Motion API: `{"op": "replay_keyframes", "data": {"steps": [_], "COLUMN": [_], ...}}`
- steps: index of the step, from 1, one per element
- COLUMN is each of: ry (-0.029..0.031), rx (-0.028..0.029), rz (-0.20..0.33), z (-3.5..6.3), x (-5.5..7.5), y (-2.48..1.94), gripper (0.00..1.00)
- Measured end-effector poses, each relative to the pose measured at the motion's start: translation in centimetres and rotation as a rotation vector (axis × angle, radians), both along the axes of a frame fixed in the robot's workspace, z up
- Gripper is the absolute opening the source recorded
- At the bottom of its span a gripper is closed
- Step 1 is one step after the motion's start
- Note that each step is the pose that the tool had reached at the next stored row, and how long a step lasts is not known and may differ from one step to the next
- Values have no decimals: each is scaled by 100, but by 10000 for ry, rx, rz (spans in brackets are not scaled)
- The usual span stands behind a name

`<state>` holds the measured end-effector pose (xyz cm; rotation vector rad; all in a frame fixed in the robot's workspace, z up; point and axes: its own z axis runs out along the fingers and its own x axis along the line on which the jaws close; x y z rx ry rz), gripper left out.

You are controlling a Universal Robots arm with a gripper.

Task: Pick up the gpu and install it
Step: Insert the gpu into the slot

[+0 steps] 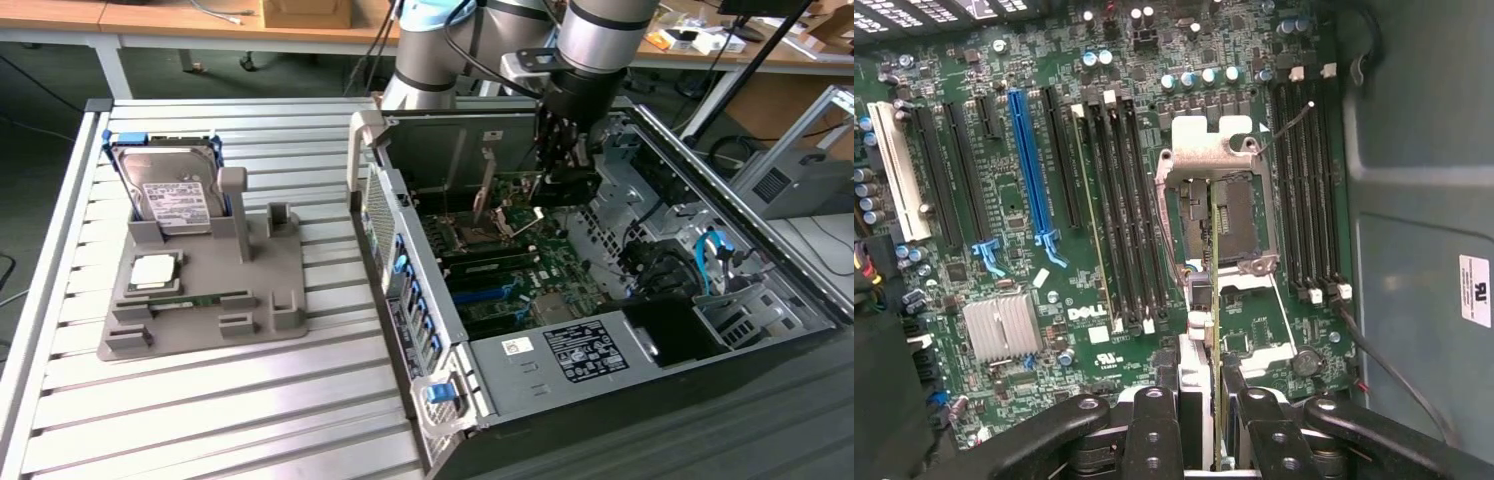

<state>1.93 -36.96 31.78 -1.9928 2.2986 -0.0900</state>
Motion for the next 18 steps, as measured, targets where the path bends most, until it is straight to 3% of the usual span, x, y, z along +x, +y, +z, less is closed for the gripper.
{"op": "replay_keyframes", "data": {"steps": [18], "ry": [0], "rx": [0], "rz": [1090], "z": [0], "x": [0], "y": [0], "gripper": [27]}}
